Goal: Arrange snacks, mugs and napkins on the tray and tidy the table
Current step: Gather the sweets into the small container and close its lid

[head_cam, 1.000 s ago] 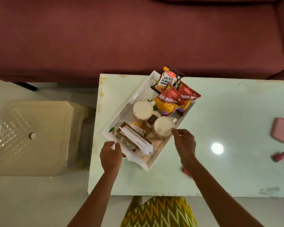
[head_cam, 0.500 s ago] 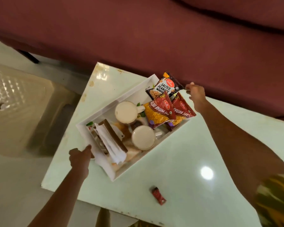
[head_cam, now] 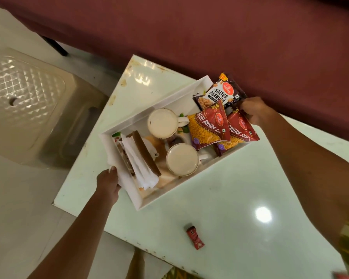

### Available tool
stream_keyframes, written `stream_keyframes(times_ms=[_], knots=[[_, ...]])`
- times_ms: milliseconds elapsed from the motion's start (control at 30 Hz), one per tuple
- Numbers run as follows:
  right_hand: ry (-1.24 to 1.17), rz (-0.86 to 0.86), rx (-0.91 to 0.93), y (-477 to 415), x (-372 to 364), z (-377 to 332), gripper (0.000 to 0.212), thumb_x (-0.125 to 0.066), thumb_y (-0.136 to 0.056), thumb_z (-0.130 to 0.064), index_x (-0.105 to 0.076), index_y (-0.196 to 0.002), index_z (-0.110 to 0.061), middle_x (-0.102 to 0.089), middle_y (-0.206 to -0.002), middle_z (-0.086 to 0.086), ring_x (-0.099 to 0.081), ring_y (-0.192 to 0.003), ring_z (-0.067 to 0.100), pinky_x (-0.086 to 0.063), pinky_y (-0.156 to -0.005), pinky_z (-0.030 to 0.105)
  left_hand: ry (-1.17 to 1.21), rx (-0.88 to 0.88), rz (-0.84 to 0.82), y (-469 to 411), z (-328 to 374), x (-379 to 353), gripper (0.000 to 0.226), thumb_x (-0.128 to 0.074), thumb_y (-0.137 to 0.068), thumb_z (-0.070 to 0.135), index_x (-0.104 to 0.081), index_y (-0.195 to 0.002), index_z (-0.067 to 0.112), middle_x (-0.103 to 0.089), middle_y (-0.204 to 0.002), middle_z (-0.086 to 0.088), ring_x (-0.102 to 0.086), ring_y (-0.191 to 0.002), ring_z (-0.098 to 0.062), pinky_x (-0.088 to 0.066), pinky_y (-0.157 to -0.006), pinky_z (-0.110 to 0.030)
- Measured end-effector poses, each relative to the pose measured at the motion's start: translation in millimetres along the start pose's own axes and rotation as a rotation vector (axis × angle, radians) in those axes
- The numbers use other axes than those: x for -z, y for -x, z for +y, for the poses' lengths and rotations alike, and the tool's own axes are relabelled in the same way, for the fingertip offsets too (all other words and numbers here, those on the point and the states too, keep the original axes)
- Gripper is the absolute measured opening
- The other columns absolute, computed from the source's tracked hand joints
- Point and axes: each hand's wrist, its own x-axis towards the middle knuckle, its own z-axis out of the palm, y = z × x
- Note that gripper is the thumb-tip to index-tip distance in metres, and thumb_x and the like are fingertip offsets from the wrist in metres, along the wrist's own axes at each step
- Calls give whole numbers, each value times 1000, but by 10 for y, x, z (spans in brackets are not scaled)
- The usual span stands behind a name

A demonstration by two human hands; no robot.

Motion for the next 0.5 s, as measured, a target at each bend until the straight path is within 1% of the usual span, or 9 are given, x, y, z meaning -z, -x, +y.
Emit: stream_keyframes(times_ms=[67, 133, 167, 233, 267, 367, 400, 433, 500], knots=[[30, 53, 12, 0, -8, 22, 20, -61, -80, 5, -58, -63, -6, -57, -59, 9, -55, -37, 15, -51, -42, 26, -5, -8, -11, -35, -13, 19, 35, -38, -98, 16, -45, -126, -3, -54, -100, -14, -50, -101, -27, -42, -90, -37], [49, 98, 29, 14, 9, 90, 10, -63, -79, 4, -61, -71, -2, -58, -68, 10, -56, -52, 19, -51, -55, 34, -21, -14, -26, -35, -18, 56, 35, -38, -98, 16, -45, -126, -3, -54, -94, -12, -50, -102, -28, -42, -91, -38], [48, 108, 40, 34, 34, 125, 4, -63, -79, 3, -63, -77, -1, -59, -74, 12, -57, -58, 22, -51, -61, 37, -32, -20, -31, -31, -21, 78, 35, -38, -98, 17, -44, -127, -3, -54, -98, -14, -50, -102, -28, -43, -92, -39], [39, 130, 42, 111, 103, 207, 8, -63, -78, 4, -65, -85, 1, -61, -86, 17, -60, -73, 27, -52, -72, 42, -58, -40, -42, 7, -21, 120, 37, -38, -98, 18, -44, -127, -3, -51, -108, -18, -49, -103, -29, -43, -94, -41], [34, 148, 36, 191, 145, 253, 6, -62, -78, 4, -64, -82, 1, -61, -89, 18, -60, -76, 28, -52, -73, 42, -68, -55, -52, 48, -17, 150, 37, -37, -98, 18, -44, -128, -3, -50, -111, -18, -49, -104, -29, -43, -96, -42], [5, 225, 11, 508, 281, 428, 13, -53, -77, 7, -58, -68, -2, -58, -86, 19, -58, -73, 29, -47, -64, 38, -128, -97, -85, 193, 9, 268, 38, -38, -98, 20, -44, -128, -3, -51, -107, -17, -51, -97, -26, -43, -94, -40], [-11, 253, 2, 629, 328, 507, 11, -52, -76, 6, -58, -69, 0, -58, -84, 19, -58, -74, 30, -46, -64, 38, -159, -109, -91, 243, 23, 314, 39, -38, -98, 20, -44, -128, -5, -52, -103, -21, -52, -91, -26, -42, -92, -40], [-32, 283, -9, 772, 395, 586, 9, -52, -77, 4, -60, -73, 4, -58, -83, 20, -59, -76, 31, -46, -66, 38, -190, -125, -98, 317, 63, 358, 39, -37, -98, 19, -44, -127, -6, -53, -105, -29, -54, -87, -27, -42, -92, -41], [-91, 316, -52, 1068, 510, 754, 15, -55, -77, 0, -63, -87, 10, -60, -85, 20, -61, -79, 33, -50, -72, 40, -254, -152, -112, 465, 169, 440, 40, -38, -98, 19, -44, -126, -9, -49, -120, -37, -56, -98, -40, -42, -96, -44]])
